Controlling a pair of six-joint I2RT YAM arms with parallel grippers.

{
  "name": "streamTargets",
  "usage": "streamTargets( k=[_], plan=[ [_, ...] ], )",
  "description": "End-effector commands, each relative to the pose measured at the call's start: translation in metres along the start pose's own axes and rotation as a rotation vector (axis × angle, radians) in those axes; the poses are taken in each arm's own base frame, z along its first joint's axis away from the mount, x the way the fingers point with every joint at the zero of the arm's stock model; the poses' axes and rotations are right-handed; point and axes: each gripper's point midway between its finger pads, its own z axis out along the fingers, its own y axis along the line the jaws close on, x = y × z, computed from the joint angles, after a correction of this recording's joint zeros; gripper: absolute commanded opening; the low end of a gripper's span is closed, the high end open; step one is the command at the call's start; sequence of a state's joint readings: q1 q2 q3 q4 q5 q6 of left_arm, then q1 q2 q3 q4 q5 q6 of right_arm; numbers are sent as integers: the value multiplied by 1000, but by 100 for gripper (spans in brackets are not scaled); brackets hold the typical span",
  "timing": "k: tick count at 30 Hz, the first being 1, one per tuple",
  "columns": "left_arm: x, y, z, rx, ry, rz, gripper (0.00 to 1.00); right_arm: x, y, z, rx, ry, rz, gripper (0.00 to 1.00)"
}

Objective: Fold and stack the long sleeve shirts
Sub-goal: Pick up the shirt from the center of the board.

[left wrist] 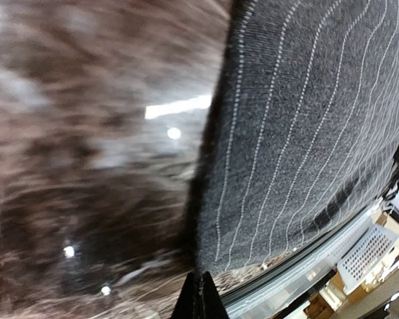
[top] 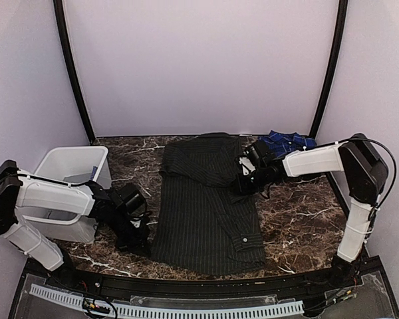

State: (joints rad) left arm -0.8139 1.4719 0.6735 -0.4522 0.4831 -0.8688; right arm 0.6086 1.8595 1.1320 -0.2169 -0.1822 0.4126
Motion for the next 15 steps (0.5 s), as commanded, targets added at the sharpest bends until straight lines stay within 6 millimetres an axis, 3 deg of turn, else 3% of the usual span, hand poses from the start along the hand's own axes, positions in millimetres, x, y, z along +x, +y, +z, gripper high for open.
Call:
streamTargets(
  k=[1,5,9,15],
  plan=[
    [7,27,-15,-90,-11,-28,0,-27,25,-9,-48,-52,-24,0],
    [3,19,-23,-88,-27,16,0,-69,43,-35,-57,-140,-56,0],
    [-10,-4,-42,-61,-79,97,0,-119,60,-61,-50,-243,-100,0],
    [-20,-36,-61,-44,-118,238,0,-193,60,-99,-32,-362,-107,0]
  ],
)
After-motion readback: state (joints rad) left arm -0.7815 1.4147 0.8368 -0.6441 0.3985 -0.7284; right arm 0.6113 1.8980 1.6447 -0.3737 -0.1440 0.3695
